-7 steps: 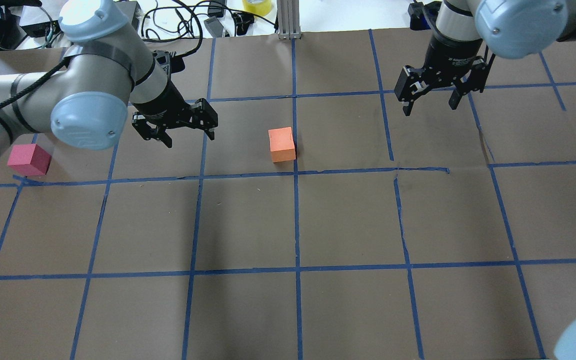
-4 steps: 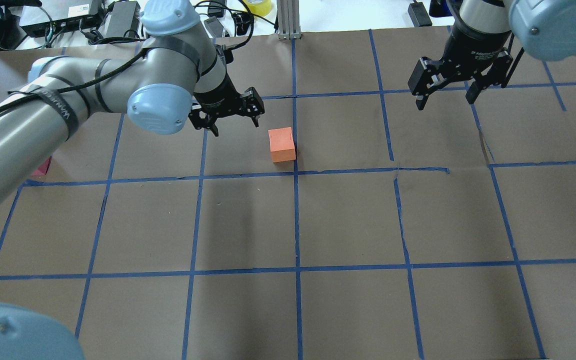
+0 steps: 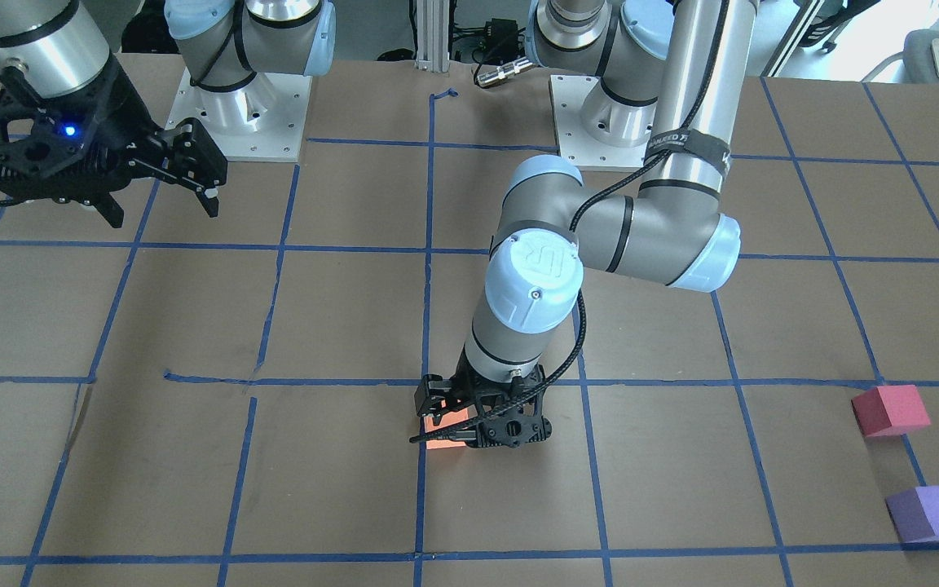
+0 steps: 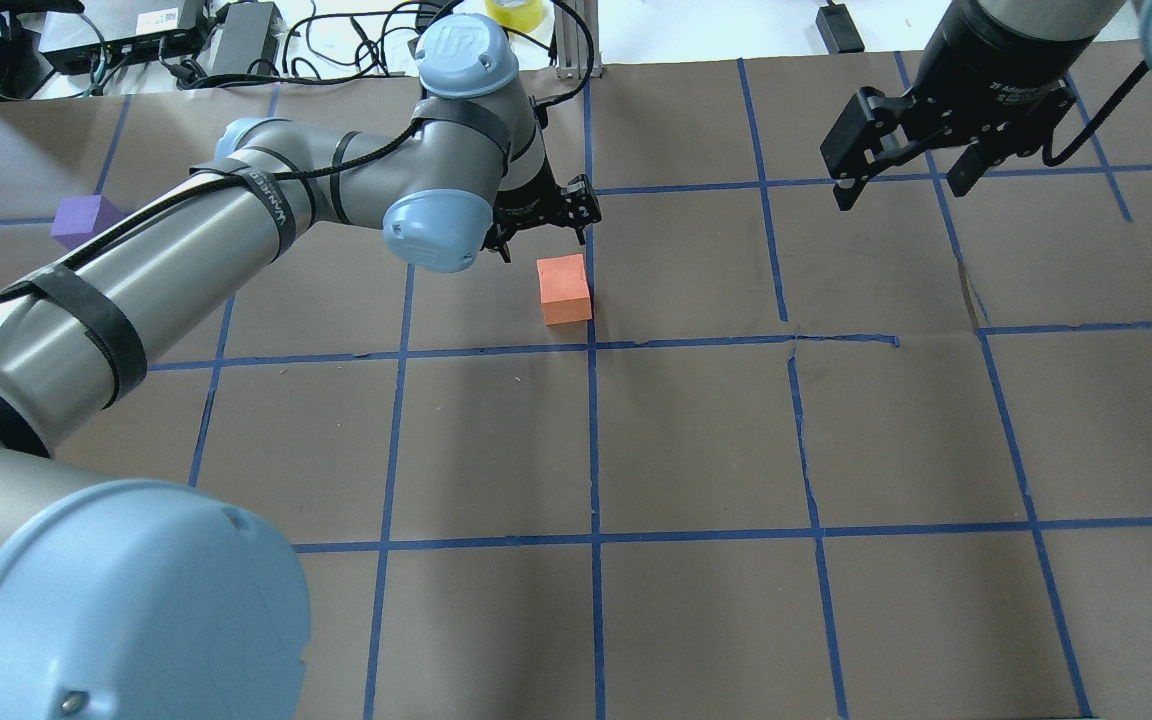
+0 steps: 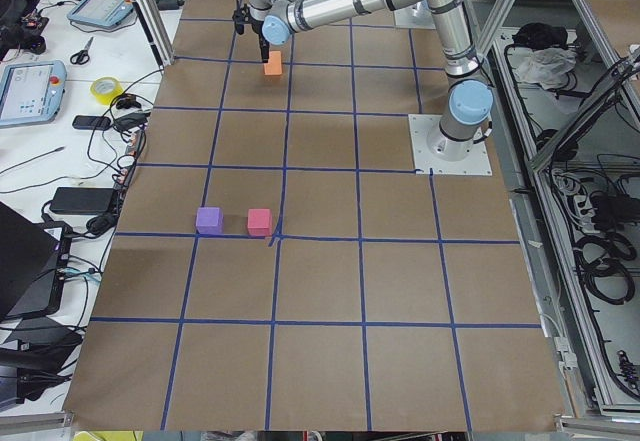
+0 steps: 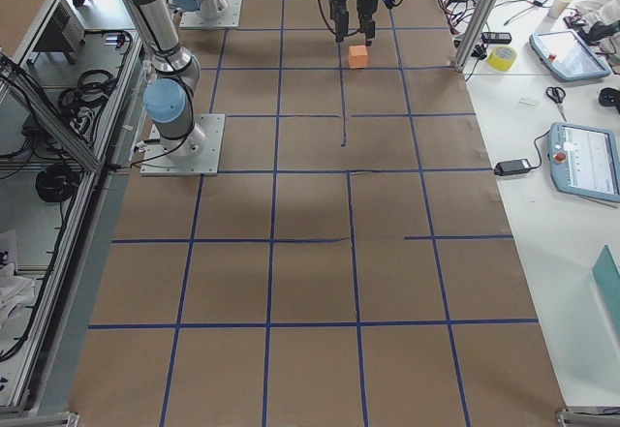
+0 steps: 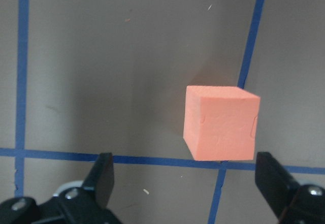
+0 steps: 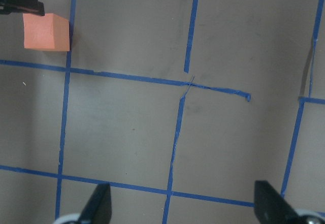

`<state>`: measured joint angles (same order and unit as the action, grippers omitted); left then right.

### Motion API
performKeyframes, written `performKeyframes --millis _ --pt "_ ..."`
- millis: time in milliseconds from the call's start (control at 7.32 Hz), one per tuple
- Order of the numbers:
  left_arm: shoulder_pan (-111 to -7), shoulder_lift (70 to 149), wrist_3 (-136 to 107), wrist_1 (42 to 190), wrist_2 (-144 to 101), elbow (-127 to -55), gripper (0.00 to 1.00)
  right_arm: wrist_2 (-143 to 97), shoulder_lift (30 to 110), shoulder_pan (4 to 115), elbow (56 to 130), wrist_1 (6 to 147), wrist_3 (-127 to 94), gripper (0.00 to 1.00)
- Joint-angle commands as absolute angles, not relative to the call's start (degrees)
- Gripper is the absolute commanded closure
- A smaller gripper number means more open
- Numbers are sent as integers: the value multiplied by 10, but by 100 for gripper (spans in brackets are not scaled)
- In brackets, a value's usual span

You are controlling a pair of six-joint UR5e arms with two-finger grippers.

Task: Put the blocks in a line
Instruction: 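Raise the right gripper away while the left gripper reaches toward the orange cube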

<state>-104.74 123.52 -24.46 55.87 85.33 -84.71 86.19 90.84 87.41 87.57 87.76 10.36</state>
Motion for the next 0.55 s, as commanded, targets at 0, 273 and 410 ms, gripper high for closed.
performKeyframes --millis 0,273,410 --pt "-1052 1252 -279 560 872 -844 0 881 897 876 909 881 105 0" --pt "-1062 1269 -292 563 875 -845 0 900 893 883 911 931 119 0" --pt "-1063 1273 -305 563 875 -845 0 931 896 883 911 932 124 0"
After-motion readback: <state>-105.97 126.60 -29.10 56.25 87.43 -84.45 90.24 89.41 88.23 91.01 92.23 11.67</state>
